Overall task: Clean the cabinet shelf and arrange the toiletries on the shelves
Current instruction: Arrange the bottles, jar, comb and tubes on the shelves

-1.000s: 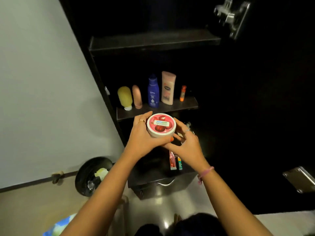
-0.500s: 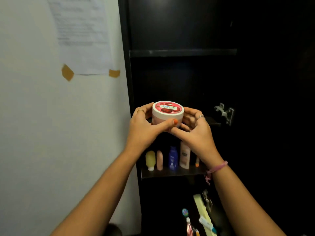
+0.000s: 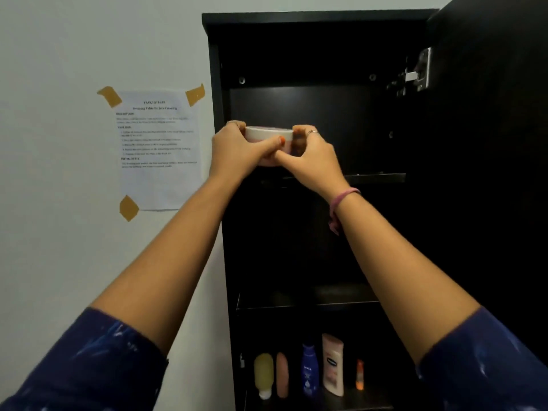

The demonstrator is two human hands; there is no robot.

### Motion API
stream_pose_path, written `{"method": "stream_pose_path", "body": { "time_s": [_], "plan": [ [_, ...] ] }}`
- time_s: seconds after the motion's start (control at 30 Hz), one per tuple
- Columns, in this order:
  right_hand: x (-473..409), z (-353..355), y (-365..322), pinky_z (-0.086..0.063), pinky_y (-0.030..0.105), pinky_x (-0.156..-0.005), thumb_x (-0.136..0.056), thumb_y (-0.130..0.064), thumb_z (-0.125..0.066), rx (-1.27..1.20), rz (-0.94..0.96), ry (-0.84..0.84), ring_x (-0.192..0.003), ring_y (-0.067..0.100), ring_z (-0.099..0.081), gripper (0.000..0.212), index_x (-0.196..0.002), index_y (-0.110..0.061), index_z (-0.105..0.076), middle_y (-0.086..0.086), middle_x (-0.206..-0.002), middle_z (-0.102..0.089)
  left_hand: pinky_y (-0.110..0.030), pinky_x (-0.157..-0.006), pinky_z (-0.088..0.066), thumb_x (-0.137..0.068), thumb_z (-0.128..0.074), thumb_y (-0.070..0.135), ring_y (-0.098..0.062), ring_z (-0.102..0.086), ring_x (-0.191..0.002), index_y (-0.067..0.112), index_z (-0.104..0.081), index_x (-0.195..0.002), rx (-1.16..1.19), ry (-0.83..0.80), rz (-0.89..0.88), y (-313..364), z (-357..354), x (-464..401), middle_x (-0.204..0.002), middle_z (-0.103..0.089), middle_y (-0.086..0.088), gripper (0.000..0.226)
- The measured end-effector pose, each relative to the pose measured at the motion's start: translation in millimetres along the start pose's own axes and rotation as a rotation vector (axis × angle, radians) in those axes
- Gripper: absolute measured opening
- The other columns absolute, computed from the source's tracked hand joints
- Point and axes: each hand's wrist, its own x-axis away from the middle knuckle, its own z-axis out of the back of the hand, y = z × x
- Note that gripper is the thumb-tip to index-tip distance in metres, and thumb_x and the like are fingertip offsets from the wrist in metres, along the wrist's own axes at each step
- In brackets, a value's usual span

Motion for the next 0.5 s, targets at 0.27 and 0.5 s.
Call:
{"method": "stream_pose_path", "body": {
  "time_s": [0.27,0.5],
  "plan": [
    [-25.1,-41.0,28.7,-0.023,0.037,-0.086,-0.086,-0.052,-0.049,0.303,-0.172,-0.069,-0.107,0.020,-0.054,0.042,-0.116,-0.022,-0.047,-0.004,-0.107,-0.064,-0.026,-0.083,-0.043,-0.088,-0.060,0.034,-0.026,-0.053,-0.116,0.007,-0.042,-0.132,-0.225,-0.134,0.174,-30.8,-29.7,-26.4,-0.130,-0.050,-0.013,0.055],
    [-18.4,-50.1,37.5,-0.025,0.041,-0.100,-0.088,-0.049,-0.046,0.416,-0.121,-0.021,-0.120,0.022,-0.047,0.047,-0.124,-0.021,-0.055,0.000,-0.118,-0.062,-0.027,-0.080,-0.042,-0.087,-0.060,0.031,-0.028,-0.055,-0.113,0.006,-0.044,-0.131,-0.284,-0.160,0.203,-32.6,-31.7,-24.8,-0.128,-0.053,-0.014,0.053]
  ]
}}
